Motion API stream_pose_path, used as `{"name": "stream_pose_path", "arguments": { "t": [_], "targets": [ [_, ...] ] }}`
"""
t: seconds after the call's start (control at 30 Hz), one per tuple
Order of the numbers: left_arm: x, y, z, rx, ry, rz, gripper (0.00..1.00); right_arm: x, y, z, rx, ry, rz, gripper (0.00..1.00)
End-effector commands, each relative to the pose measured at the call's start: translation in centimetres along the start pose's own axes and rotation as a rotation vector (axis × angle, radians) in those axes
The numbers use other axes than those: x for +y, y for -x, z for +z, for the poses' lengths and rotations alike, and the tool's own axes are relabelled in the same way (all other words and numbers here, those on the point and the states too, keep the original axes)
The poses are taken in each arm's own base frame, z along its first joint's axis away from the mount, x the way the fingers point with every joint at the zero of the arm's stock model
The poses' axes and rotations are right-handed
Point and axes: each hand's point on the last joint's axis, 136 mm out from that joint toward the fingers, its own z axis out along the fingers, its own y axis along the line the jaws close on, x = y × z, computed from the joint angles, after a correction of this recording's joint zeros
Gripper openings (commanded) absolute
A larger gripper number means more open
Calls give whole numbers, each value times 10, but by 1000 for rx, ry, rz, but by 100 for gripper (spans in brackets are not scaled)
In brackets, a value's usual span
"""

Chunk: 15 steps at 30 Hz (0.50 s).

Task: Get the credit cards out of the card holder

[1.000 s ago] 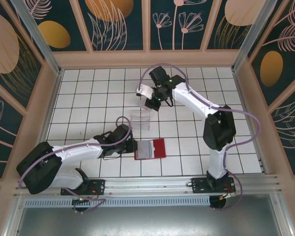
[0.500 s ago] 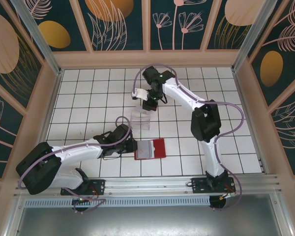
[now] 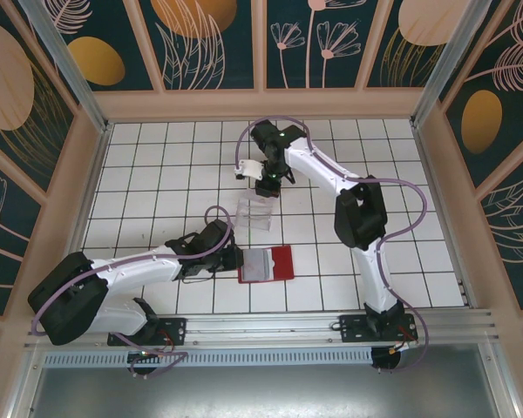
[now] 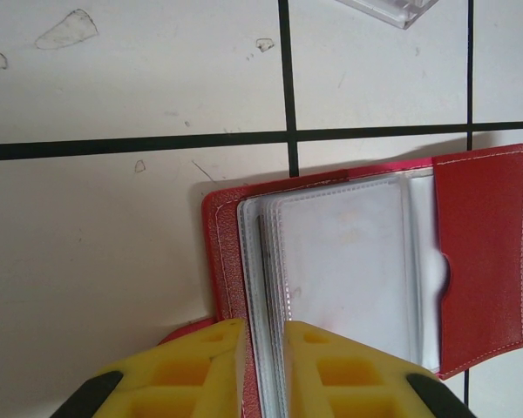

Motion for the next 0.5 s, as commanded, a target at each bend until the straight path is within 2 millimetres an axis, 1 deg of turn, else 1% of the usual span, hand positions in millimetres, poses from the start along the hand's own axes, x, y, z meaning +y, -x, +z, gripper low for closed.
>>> {"name": "stream_pose_path", "arguments": {
  "t": [0.0, 0.2, 0.3, 0.47],
  "targets": [
    [4, 0, -2, -6, 19, -7, 20, 7, -2, 6, 48, 30, -12, 0],
    [4, 2, -5, -15, 22, -5, 20, 10, 6, 15, 39, 54, -20, 0],
    [4, 2, -6, -16, 26, -3, 21, 13, 5, 19, 48, 66, -25, 0],
    [3, 3, -5, -16, 27, -1, 20, 9, 0, 21, 74, 50, -32, 0]
  ]
}}
